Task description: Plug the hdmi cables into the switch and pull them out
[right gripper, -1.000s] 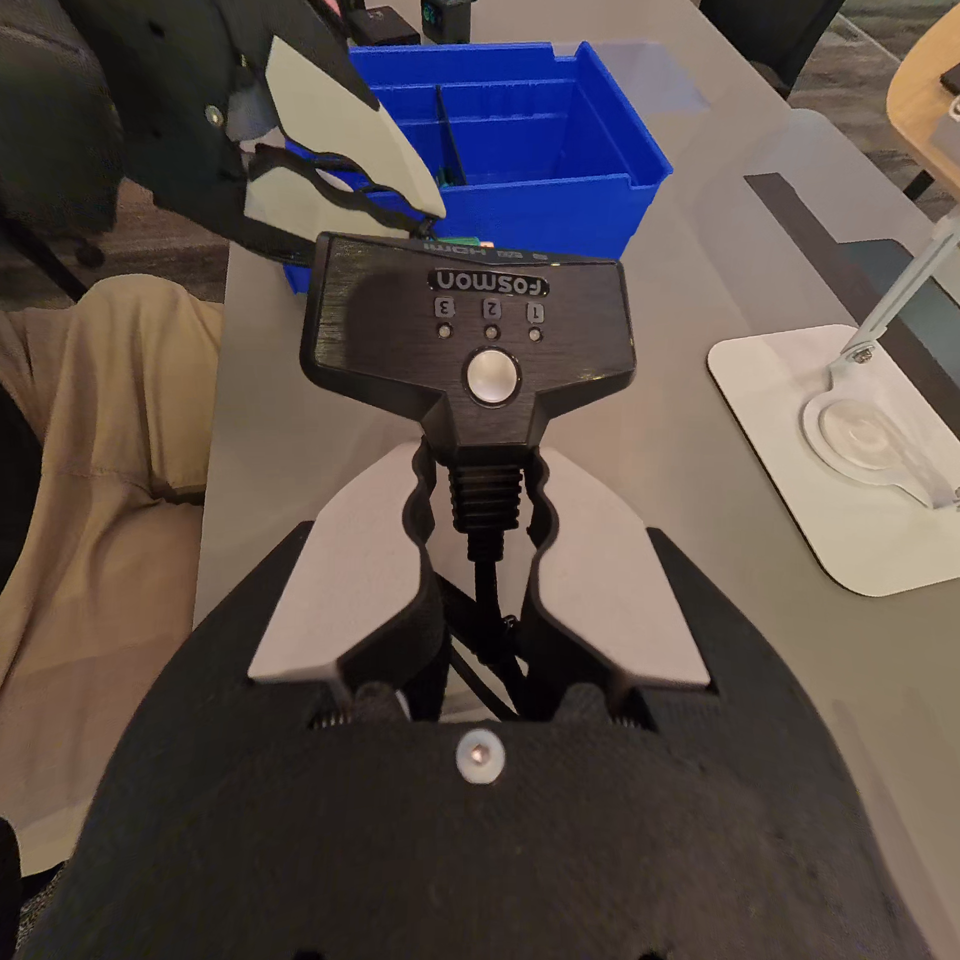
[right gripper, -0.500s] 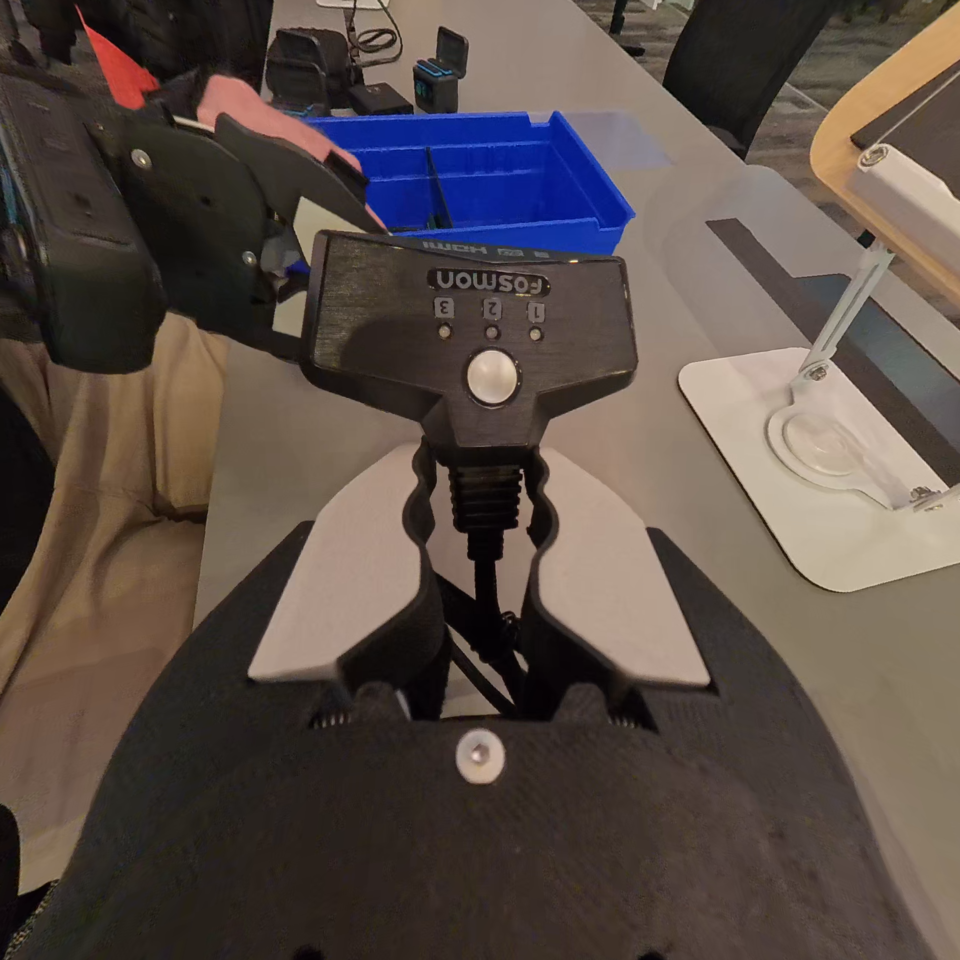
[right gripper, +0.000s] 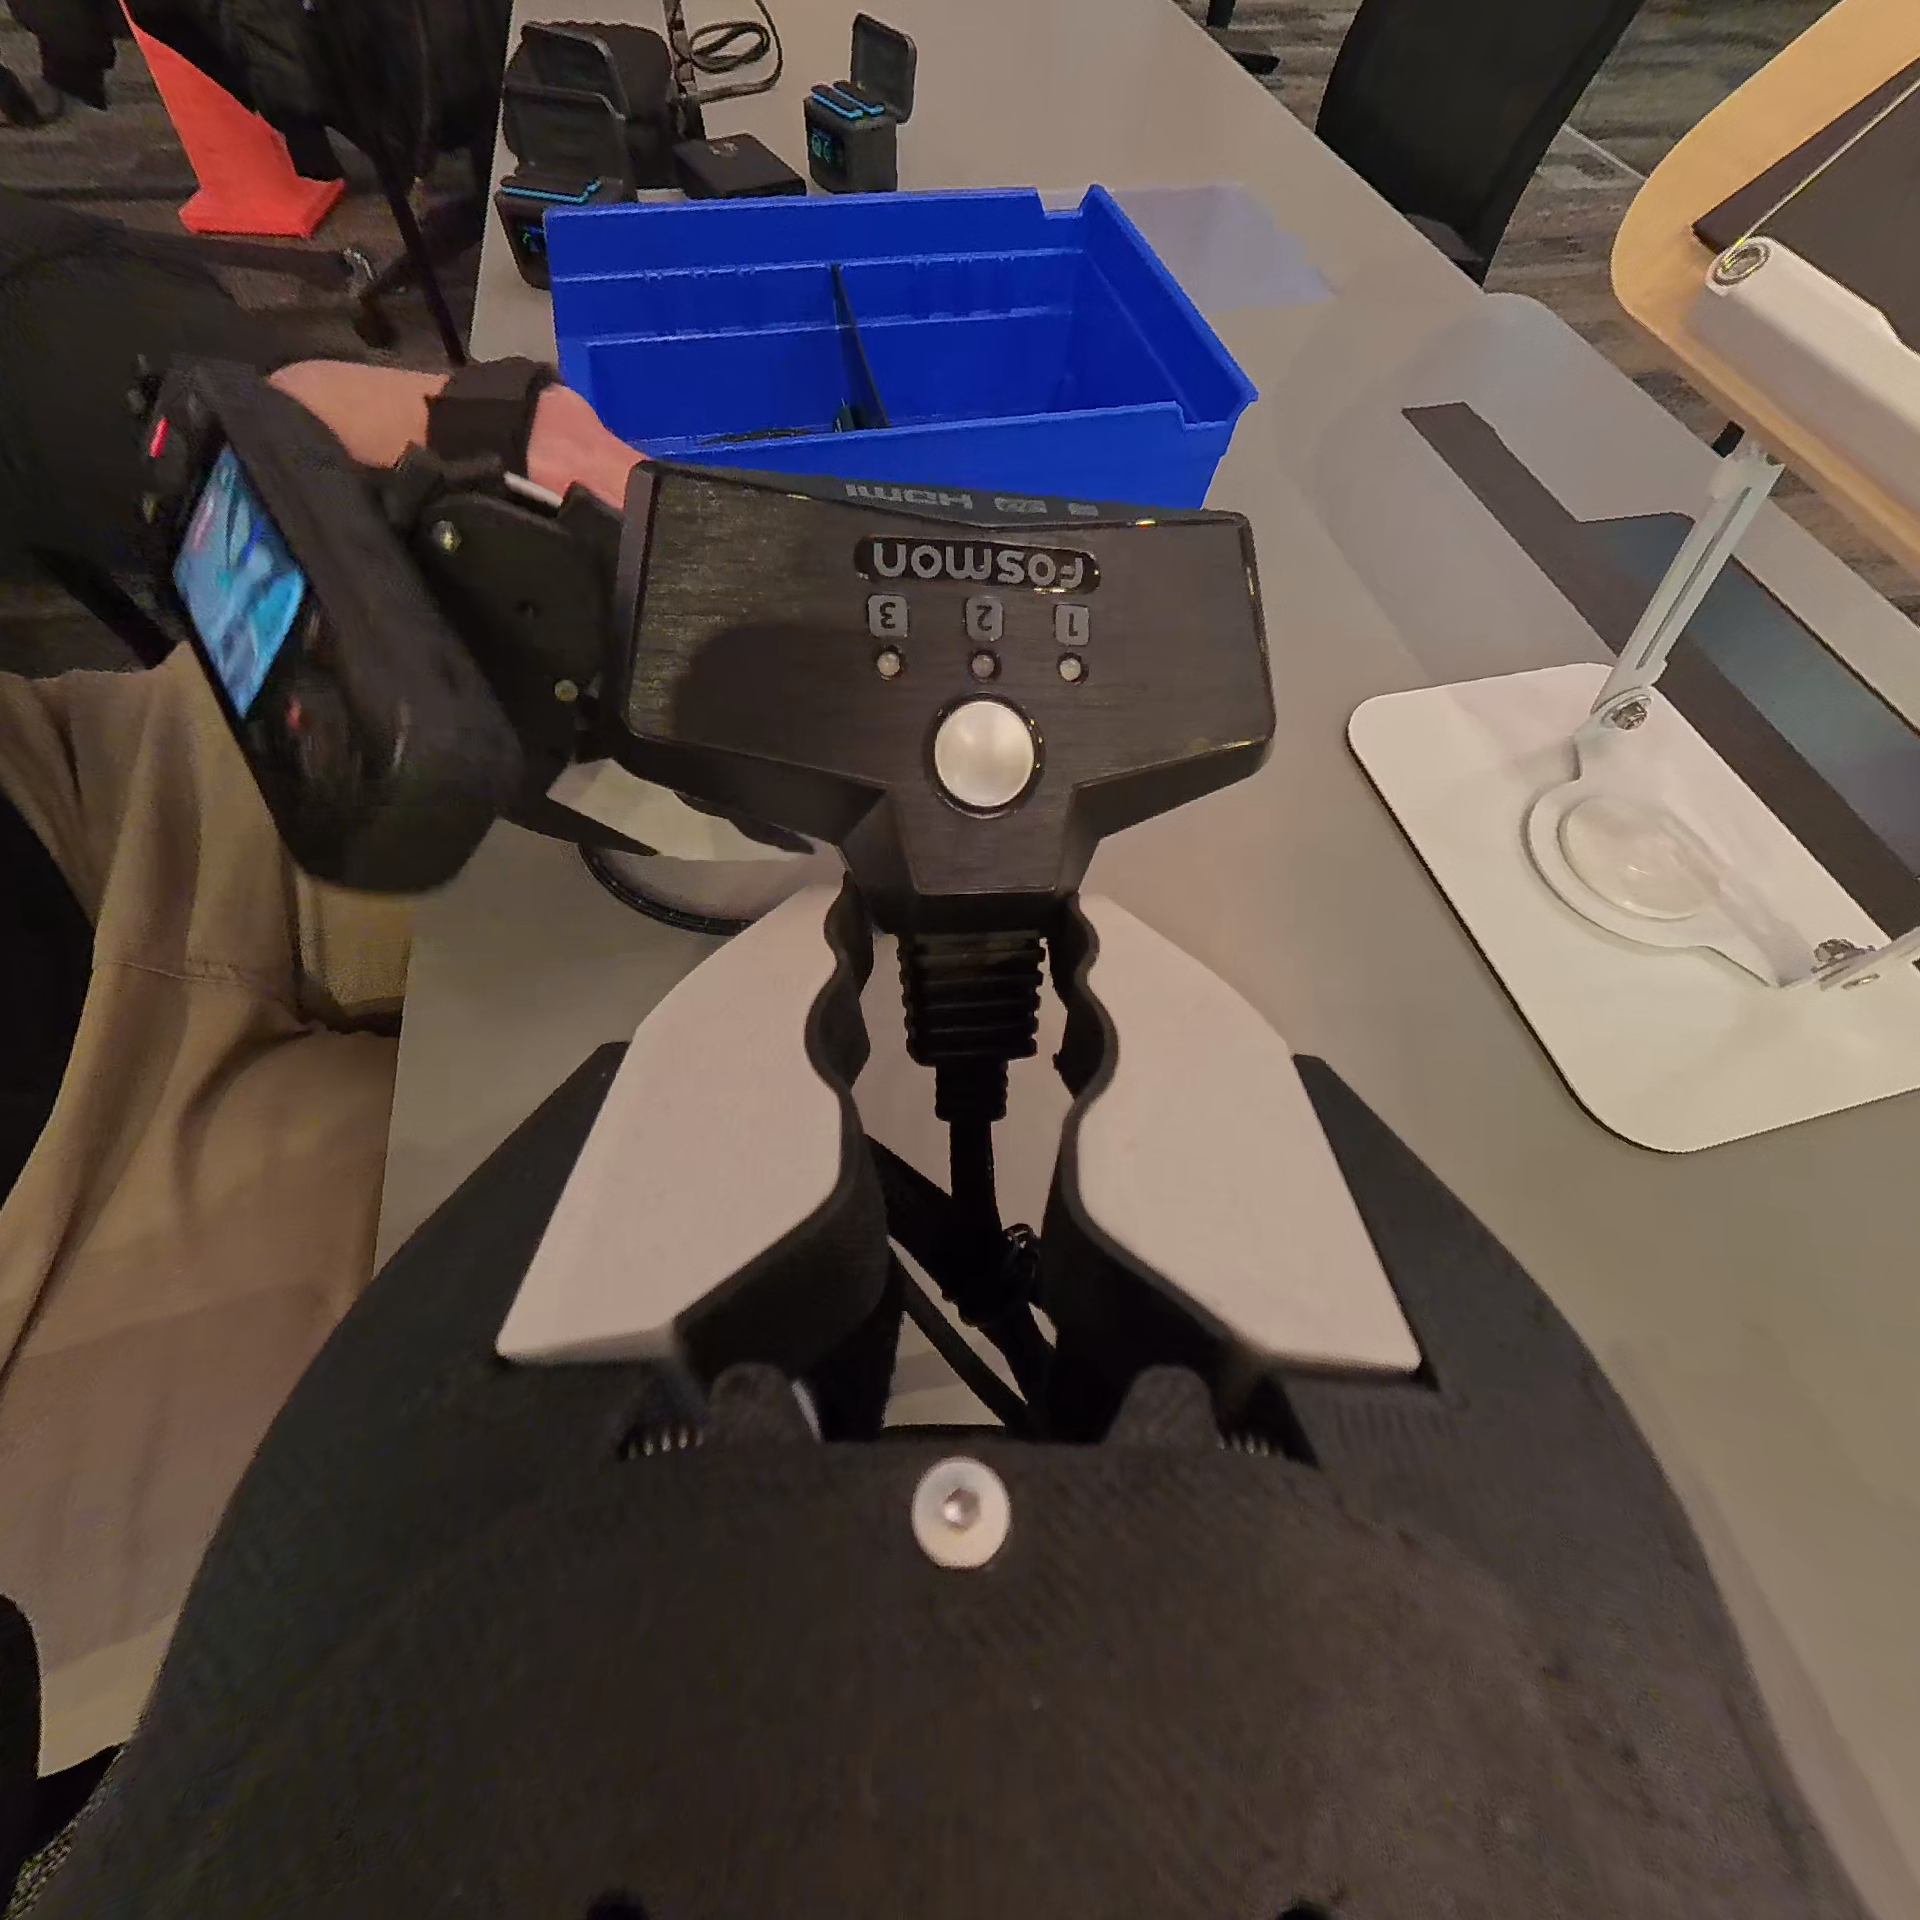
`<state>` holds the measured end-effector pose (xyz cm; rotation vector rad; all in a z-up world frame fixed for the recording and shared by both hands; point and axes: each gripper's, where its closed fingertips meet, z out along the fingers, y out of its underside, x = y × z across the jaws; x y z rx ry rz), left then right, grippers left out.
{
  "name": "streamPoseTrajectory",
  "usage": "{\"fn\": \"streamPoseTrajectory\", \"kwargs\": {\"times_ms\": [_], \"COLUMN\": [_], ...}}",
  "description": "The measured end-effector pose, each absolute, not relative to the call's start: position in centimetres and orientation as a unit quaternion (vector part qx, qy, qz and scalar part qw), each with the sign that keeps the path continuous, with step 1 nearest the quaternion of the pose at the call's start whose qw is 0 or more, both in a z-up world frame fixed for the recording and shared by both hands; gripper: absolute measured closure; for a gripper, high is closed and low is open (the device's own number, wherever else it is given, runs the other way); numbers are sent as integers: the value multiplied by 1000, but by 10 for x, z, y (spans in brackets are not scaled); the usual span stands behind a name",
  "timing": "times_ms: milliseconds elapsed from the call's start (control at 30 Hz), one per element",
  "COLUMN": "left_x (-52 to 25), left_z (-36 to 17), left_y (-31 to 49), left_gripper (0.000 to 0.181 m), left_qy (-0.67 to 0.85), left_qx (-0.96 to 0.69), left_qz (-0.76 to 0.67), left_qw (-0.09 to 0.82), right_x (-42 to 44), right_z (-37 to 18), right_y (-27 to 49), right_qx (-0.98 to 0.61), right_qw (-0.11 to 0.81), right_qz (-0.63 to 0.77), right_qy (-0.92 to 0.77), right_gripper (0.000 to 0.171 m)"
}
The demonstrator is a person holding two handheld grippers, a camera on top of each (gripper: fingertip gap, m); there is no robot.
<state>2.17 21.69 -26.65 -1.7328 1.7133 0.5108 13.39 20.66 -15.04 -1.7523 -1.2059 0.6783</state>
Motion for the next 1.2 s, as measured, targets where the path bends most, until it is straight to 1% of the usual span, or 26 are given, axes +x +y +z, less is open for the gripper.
{"fn": "streamPoseTrajectory", "kwargs": {"times_ms": [100, 167, 367, 533, 867, 967, 1033, 1100, 1200], "left_x": [35, 42, 40, 52, 72, 72, 68, 62, 54], "left_z": [-272, -274, -294, -304, -302, -293, -280, -259, -213], "left_y": [197, 193, 209, 214, 216, 221, 229, 241, 259], "left_gripper": [147, 141, 120, 128, 148, 154, 155, 156, 157], "left_qy": [614, 575, 499, 453, 453, 454, 466, 490, 534], "left_qx": [-733, -768, -829, -850, -826, -815, -797, -762, -646], "left_qz": [40, -24, -61, -126, -158, -142, -93, -7, 193], "left_qw": [290, 280, 244, 235, 296, 332, 372, 423, 511], "right_x": [135, 135, 134, 133, 135, 137, 138, 139, 142], "right_z": [-151, -151, -148, -148, -148, -147, -147, -147, -146], "right_y": [207, 207, 205, 205, 204, 205, 206, 207, 208], "right_qx": [-706, -706, -704, -702, -702, -702, -702, -703, -704], "right_qw": [438, 438, 440, 440, 441, 443, 444, 445, 449], "right_qz": [274, 275, 276, 279, 283, 284, 286, 285, 286], "right_qy": [-484, -484, -485, -486, -482, -479, -477, -475, -470], "right_gripper": [138, 138, 138, 138, 138, 138, 138, 138, 138]}}
